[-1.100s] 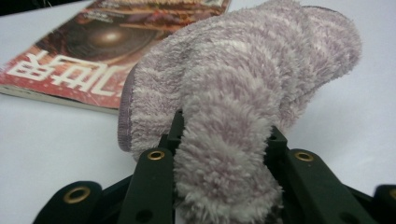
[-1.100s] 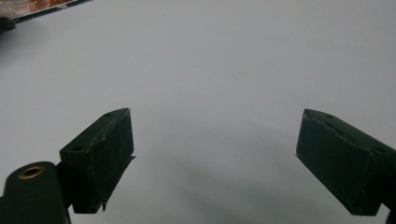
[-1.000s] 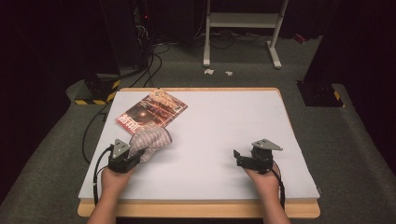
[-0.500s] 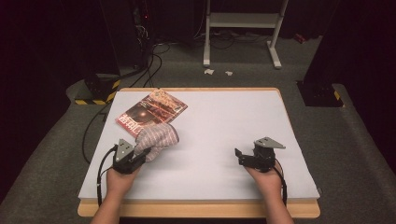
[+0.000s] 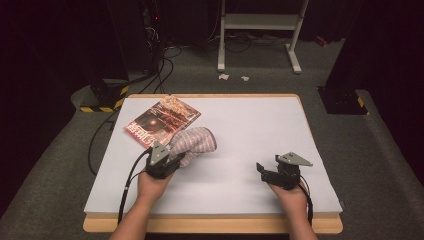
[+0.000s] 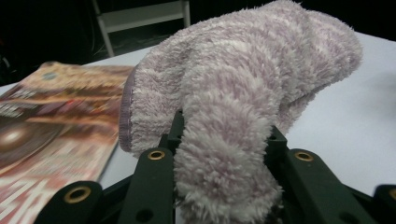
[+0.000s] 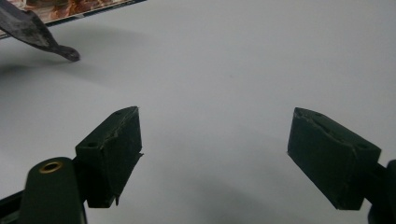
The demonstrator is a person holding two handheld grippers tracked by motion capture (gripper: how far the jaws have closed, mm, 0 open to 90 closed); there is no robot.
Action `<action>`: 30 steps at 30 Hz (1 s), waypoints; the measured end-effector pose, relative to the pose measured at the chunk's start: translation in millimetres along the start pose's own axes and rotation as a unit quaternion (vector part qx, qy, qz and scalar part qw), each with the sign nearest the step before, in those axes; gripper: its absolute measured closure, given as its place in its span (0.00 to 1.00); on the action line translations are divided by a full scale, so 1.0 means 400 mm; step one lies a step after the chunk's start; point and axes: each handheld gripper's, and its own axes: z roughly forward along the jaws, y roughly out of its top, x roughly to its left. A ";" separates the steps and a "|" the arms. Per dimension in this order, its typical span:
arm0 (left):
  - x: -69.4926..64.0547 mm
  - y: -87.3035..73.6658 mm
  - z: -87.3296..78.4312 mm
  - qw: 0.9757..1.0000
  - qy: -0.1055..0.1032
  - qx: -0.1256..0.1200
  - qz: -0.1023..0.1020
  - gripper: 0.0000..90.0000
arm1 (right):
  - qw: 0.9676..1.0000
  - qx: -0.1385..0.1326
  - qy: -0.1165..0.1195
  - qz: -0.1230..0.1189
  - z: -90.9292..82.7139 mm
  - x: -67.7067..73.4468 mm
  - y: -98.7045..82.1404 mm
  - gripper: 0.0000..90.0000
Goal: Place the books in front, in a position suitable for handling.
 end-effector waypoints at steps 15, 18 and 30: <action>-0.108 0.056 0.163 0.998 -0.057 0.012 0.003 0.74 | 1.000 -0.006 -0.011 0.014 -0.022 -0.027 -0.010 0.21; -0.139 0.061 0.187 0.998 -0.066 0.016 0.016 0.73 | 1.000 -0.012 -0.012 0.019 -0.030 -0.030 -0.008 0.21; -0.213 0.022 0.259 0.989 -0.125 0.062 0.045 0.58 | 0.999 -0.018 -0.015 0.022 -0.038 -0.038 -0.004 0.23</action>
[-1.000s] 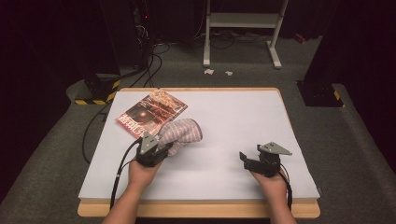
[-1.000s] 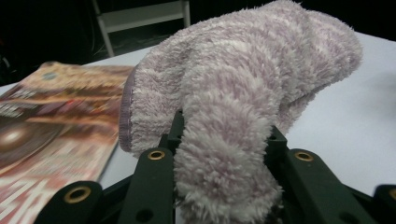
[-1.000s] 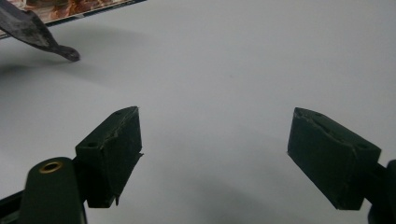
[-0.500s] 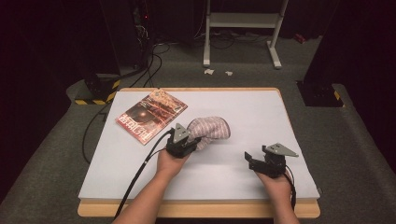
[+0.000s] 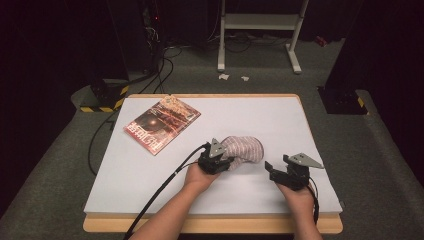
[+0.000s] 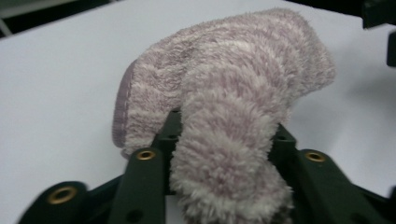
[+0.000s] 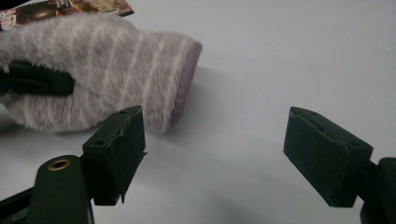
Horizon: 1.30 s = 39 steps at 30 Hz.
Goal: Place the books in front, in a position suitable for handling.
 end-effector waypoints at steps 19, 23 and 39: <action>0.018 -0.070 -0.126 0.999 -0.042 0.002 -0.031 0.25 | 1.000 0.003 0.009 -0.001 0.008 0.024 0.002 0.22; 0.044 -0.091 -0.163 0.999 -0.027 -0.005 -0.038 0.24 | 1.000 0.001 0.017 -0.009 0.009 0.041 0.007 0.20; 0.256 -0.210 -0.378 0.988 0.118 -0.002 -0.099 0.32 | 0.995 0.032 0.084 -0.044 0.097 0.182 0.059 0.09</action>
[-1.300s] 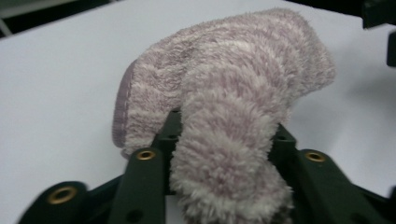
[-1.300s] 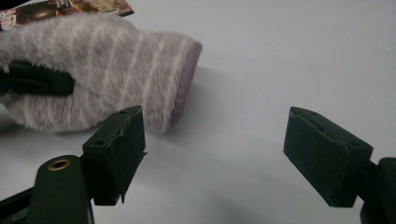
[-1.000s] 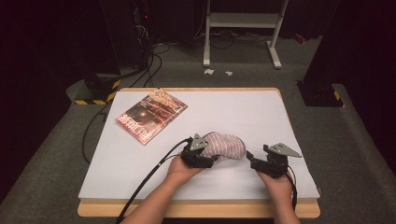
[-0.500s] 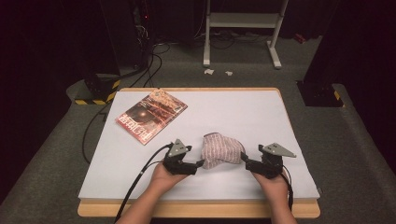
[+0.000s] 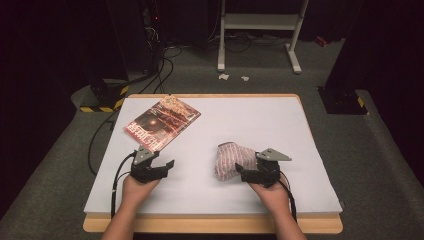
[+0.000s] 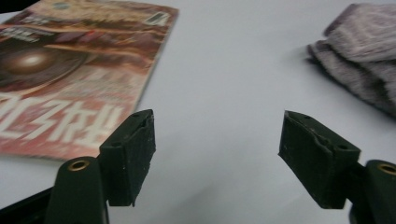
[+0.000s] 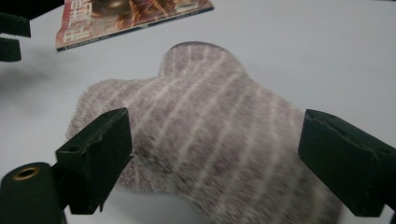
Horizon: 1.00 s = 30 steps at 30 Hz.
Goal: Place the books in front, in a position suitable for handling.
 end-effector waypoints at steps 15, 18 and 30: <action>0.099 -0.037 -0.033 0.999 0.028 -0.004 -0.041 0.33 | 0.992 0.107 -0.052 -0.046 0.101 0.039 -0.020 0.47; 0.103 -0.038 -0.030 0.999 0.027 0.002 -0.044 0.33 | 0.992 0.101 -0.057 -0.055 0.092 0.039 -0.026 0.64; 0.116 -0.039 -0.034 0.998 0.026 0.005 -0.063 0.33 | 0.993 0.041 -0.107 -0.020 0.018 -0.062 0.006 0.75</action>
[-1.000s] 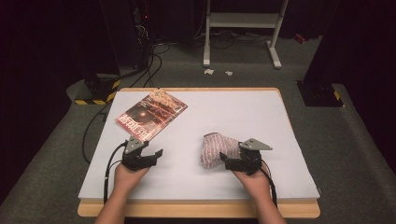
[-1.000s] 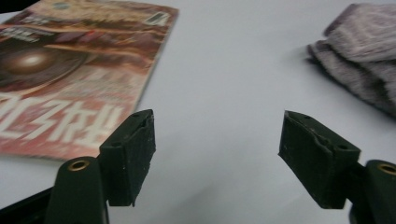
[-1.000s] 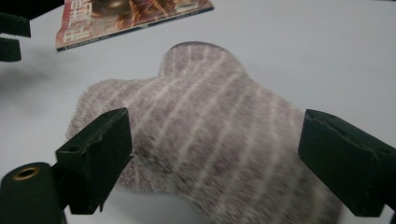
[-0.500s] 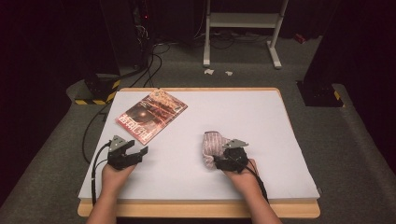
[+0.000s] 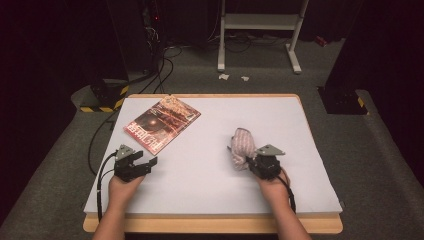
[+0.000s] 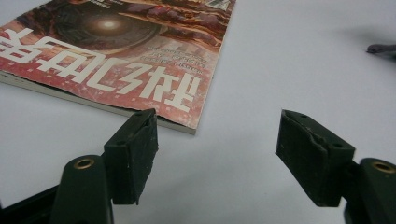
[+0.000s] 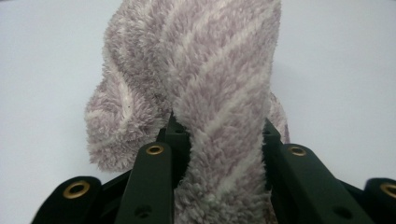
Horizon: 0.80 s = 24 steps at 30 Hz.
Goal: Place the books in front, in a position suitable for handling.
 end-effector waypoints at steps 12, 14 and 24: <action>0.014 -0.003 0.006 1.000 0.010 0.012 -0.018 0.41 | 0.995 0.036 -0.077 0.053 0.028 -0.153 -0.044 0.55; 0.015 -0.004 0.006 1.000 0.012 0.013 -0.018 0.42 | 0.995 0.032 -0.071 0.060 0.025 -0.153 -0.041 0.49; 0.018 -0.007 0.010 0.999 0.019 0.013 -0.025 0.45 | 0.997 -0.052 -0.037 0.037 -0.065 -0.088 0.047 0.34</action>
